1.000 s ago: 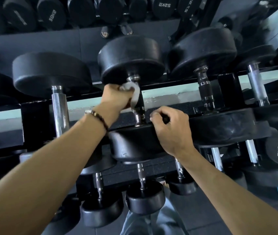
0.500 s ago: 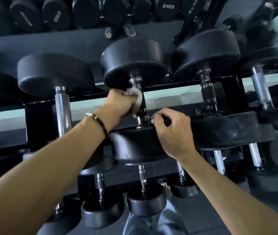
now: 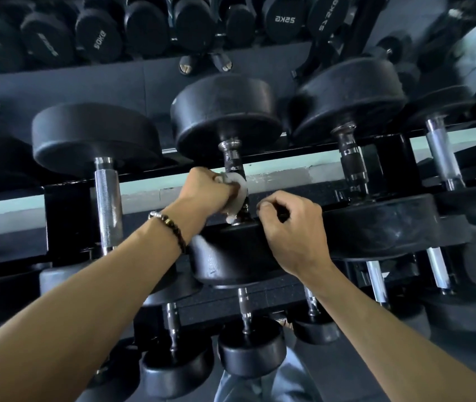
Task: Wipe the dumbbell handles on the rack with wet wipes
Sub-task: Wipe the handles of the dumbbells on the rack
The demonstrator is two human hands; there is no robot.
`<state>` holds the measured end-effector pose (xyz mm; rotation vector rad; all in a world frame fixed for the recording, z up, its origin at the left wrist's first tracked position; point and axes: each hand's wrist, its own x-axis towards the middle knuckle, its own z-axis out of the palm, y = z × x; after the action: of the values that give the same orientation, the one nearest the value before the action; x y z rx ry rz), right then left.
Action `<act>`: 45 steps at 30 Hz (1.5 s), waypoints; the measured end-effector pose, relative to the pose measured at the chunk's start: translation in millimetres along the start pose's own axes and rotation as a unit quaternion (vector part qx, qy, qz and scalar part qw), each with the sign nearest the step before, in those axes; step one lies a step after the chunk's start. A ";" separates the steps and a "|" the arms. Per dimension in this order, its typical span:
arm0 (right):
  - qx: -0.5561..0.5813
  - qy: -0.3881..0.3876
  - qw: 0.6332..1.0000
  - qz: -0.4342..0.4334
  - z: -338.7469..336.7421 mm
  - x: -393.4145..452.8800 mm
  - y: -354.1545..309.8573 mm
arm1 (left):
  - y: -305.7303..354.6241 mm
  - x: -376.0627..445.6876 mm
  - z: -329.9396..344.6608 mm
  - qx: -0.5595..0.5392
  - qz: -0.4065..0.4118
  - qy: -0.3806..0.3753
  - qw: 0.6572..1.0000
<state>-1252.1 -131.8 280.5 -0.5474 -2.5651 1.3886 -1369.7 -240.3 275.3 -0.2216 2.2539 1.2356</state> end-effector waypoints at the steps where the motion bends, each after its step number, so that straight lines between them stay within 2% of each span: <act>1: -0.003 0.001 1.000 0.004 -0.9 0.2 -0.1 | 4.3 6.2 2.6 -0.029 0.007 0.022 0.999; 4: -0.002 0.000 1.000 0.019 -1.7 -0.4 -0.4 | 23.2 21.0 3.8 -0.141 -0.009 0.076 0.987; 6: -0.005 -0.001 1.000 0.019 -2.2 -1.4 -1.5 | 22.4 18.0 2.7 -0.127 -0.015 0.067 0.989; 9: -0.005 0.001 1.000 0.001 -2.5 -0.6 -3.7 | 11.2 -3.9 6.1 -0.049 -0.013 0.059 0.997; 12: -0.006 0.001 1.000 -0.006 -1.9 -0.4 -4.0 | 9.9 -1.4 5.2 -0.035 0.003 0.039 0.999; 15: -0.006 0.001 1.000 -0.001 -2.4 -1.7 -2.6 | 21.6 16.7 3.6 -0.083 0.017 0.095 0.992; 17: -0.005 -0.004 1.000 0.002 -3.1 -1.3 -2.1 | 22.4 20.5 3.6 -0.065 0.022 0.107 0.992; 22: 0.007 -0.005 1.000 -0.021 -2.8 -0.4 -2.3 | -1.9 -5.1 4.0 0.014 -0.035 0.043 0.998; 26: 0.016 -0.016 1.000 -0.006 -3.8 -1.1 -3.9 | 16.6 1.2 0.3 0.004 -0.011 0.049 0.999; 27: 0.020 -0.020 1.000 0.000 -3.8 -1.9 -4.5 | 27.9 7.1 1.1 -0.045 0.019 0.084 0.995; 28: 0.022 -0.023 0.999 0.002 -3.9 -2.2 -4.9 | 35.7 12.1 -0.7 -0.163 -0.013 0.124 0.979; 29: 0.023 -0.024 0.999 0.004 -3.6 -1.8 -4.5 | 35.9 16.9 0.4 -0.295 -0.086 0.096 0.947; 30: 0.024 -0.025 0.999 0.005 -3.2 -1.8 -4.0 | 31.2 18.5 4.7 -0.280 -0.064 0.095 0.953; 31: 0.024 -0.026 0.999 0.004 -2.8 -1.7 -3.3 | 28.1 14.2 5.5 -0.128 -0.023 0.118 0.985; 32: 0.024 -0.025 0.999 0.002 -2.4 -1.3 -2.2 | 27.4 7.4 2.5 0.018 0.005 0.099 0.995; 33: 0.024 -0.023 0.999 -0.001 -1.9 -0.9 -0.9 | 20.1 5.2 6.9 0.061 0.000 0.084 0.995; 34: 0.024 -0.021 0.999 -0.004 -1.4 -0.7 0.1 | 17.5 -0.3 10.4 0.042 -0.023 0.079 0.996; 36: 0.020 -0.021 1.000 -0.007 -1.4 -0.5 0.9 | 11.3 1.2 13.2 -0.022 -0.019 0.079 0.996; 42: 0.025 -0.024 0.999 -0.010 -0.6 0.1 2.9 | 24.8 25.7 13.4 -0.037 0.008 0.141 0.989; 45: 0.022 -0.031 0.999 -0.011 -0.2 0.8 3.1 | 21.0 13.6 12.0 -0.019 0.000 0.085 0.996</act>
<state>-1252.1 -129.8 278.0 -0.4752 -2.5732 1.4728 -1384.6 -217.1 278.1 -0.3538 2.3744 1.3030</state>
